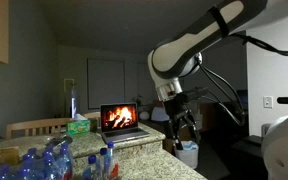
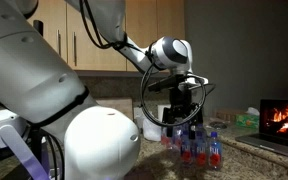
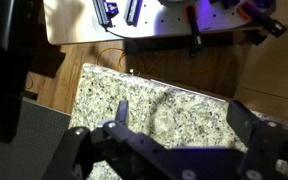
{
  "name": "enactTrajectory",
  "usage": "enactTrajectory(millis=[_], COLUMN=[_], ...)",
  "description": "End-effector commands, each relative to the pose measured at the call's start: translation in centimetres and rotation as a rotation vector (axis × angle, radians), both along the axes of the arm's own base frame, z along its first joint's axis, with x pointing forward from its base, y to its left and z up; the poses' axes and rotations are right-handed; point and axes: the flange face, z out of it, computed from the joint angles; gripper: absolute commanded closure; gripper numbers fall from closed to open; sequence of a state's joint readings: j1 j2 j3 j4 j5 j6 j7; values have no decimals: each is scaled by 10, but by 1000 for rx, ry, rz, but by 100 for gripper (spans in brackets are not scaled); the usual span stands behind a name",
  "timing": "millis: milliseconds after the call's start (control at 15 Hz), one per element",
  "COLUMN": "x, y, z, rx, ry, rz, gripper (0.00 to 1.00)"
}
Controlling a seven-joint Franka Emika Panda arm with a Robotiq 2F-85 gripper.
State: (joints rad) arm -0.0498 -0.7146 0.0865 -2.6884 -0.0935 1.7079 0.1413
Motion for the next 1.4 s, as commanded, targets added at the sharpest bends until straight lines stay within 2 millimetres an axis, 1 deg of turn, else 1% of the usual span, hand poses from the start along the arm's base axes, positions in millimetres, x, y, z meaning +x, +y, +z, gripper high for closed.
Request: enactTrajectory(millis=[0,600,733,867,1133,1267,1333], x=[0,0,9,30,95,132,151], y=[0,0,8,17,50,64,69], z=[1,1,9,25,63,73,72], rx=[0,0,-26,-17,-26,-24,-13], ry=[1,1,-26,-114,-263,-299,-299], rz=[0,0,-22,-33,50,79,94], gripper=[0,0,0,0,0,0,0])
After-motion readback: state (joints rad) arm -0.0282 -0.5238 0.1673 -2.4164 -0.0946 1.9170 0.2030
